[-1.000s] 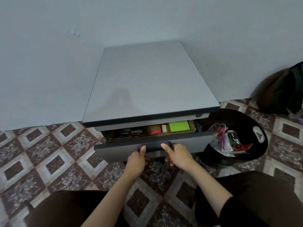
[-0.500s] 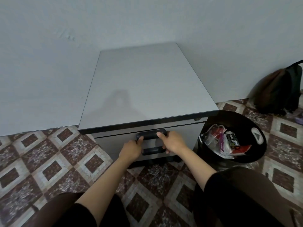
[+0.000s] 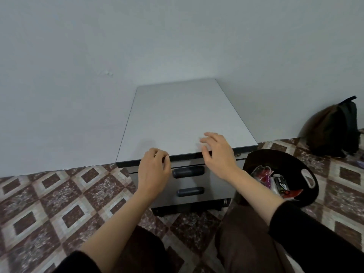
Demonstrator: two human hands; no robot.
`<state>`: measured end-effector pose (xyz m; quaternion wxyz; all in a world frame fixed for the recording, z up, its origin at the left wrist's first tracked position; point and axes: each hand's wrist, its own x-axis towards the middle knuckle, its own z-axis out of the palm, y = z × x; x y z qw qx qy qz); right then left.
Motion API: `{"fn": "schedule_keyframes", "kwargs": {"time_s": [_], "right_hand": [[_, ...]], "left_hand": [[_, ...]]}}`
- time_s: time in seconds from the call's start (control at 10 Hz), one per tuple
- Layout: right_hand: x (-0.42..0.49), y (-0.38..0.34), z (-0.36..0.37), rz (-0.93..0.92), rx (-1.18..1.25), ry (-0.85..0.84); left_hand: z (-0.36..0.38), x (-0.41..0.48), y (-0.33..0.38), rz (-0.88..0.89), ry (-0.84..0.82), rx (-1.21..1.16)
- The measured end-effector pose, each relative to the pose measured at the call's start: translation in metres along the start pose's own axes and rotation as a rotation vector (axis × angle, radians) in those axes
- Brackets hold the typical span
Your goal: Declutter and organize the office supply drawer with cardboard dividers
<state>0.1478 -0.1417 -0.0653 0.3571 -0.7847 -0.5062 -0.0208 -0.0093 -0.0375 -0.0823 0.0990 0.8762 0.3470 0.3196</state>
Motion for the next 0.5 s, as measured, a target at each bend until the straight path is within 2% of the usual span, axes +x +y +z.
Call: {"fn": "schedule_keyframes", "kwargs": {"time_s": [0.1, 0.2, 0.3, 0.4, 0.5], "right_hand": [[0.016, 0.004, 0.0, 0.063, -0.106, -0.151], [0.028, 0.009, 0.009, 0.086, -0.254, -0.287], [0.031, 0.015, 0.021, 0.118, -0.38, -0.335], [0.032, 0.018, 0.027, 0.121, -0.441, -0.348], [0.029, 0.022, 0.034, 0.067, -0.447, -0.224]], "left_hand": [[0.003, 0.017, -0.01, -0.004, -0.055, 0.066], [0.008, 0.027, -0.017, -0.067, -0.269, 0.149], [0.014, 0.027, -0.02, -0.091, -0.39, 0.226], [0.014, 0.034, -0.016, -0.141, -0.44, 0.281], [0.021, 0.032, -0.016, -0.114, -0.356, 0.291]]}}
